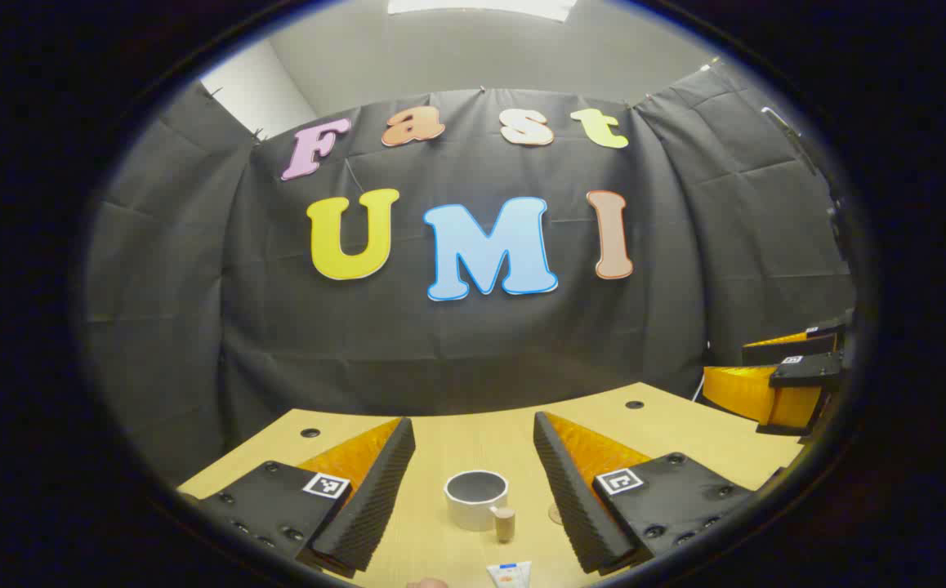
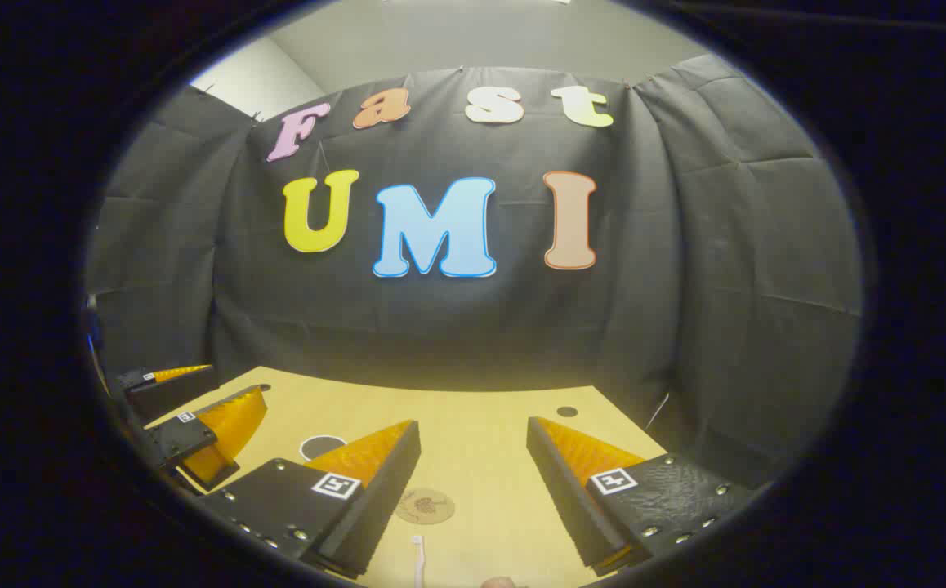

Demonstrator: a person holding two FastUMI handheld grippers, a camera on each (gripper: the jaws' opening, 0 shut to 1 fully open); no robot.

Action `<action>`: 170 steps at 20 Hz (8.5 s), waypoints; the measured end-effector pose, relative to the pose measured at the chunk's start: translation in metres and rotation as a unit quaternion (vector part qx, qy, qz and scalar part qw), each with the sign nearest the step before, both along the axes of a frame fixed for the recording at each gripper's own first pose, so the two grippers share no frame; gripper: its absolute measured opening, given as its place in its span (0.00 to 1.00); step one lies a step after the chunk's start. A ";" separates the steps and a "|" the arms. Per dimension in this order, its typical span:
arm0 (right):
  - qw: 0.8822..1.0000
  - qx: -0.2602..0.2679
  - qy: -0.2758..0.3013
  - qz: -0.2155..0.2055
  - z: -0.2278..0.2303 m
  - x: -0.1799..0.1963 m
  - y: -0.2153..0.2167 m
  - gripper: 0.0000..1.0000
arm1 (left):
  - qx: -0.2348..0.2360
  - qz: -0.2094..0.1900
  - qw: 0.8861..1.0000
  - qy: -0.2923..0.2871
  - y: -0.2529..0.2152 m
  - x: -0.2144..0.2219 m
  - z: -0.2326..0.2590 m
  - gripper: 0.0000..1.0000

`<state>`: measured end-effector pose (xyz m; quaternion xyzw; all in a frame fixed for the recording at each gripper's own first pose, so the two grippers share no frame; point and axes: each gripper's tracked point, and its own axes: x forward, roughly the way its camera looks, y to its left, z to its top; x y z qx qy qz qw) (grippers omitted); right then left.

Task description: Put the toothbrush and toothpaste on the desktop into the cup, then pick up the cup and place it on the coaster on the desktop.

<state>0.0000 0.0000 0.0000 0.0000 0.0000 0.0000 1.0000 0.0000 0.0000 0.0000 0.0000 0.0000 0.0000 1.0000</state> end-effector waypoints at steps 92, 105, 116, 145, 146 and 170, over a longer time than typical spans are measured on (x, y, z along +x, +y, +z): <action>0.804 0.073 0.588 0.056 -0.283 -0.046 0.065 0.07 | -0.073 -0.081 0.808 0.578 -0.043 -0.070 -0.297 0.30; 0.851 0.120 0.498 0.117 -0.238 -0.034 0.075 0.06 | -0.143 -0.030 0.866 0.478 -0.004 -0.051 -0.253 0.30; 0.878 0.111 0.448 0.127 -0.209 -0.027 0.072 0.06 | -0.174 0.005 0.898 0.405 0.043 -0.047 -0.227 0.14; 0.916 0.112 0.359 0.141 -0.155 -0.004 0.065 0.06 | -0.173 -0.045 0.976 0.123 0.071 0.117 -0.083 0.14; 0.917 0.113 0.354 0.145 -0.152 -0.002 0.066 0.06 | -0.176 -0.046 0.975 0.128 0.069 0.122 -0.088 0.14; 0.929 0.109 0.302 0.185 -0.111 0.028 0.080 0.06 | -0.116 -0.034 0.958 0.259 0.048 0.128 -0.177 0.69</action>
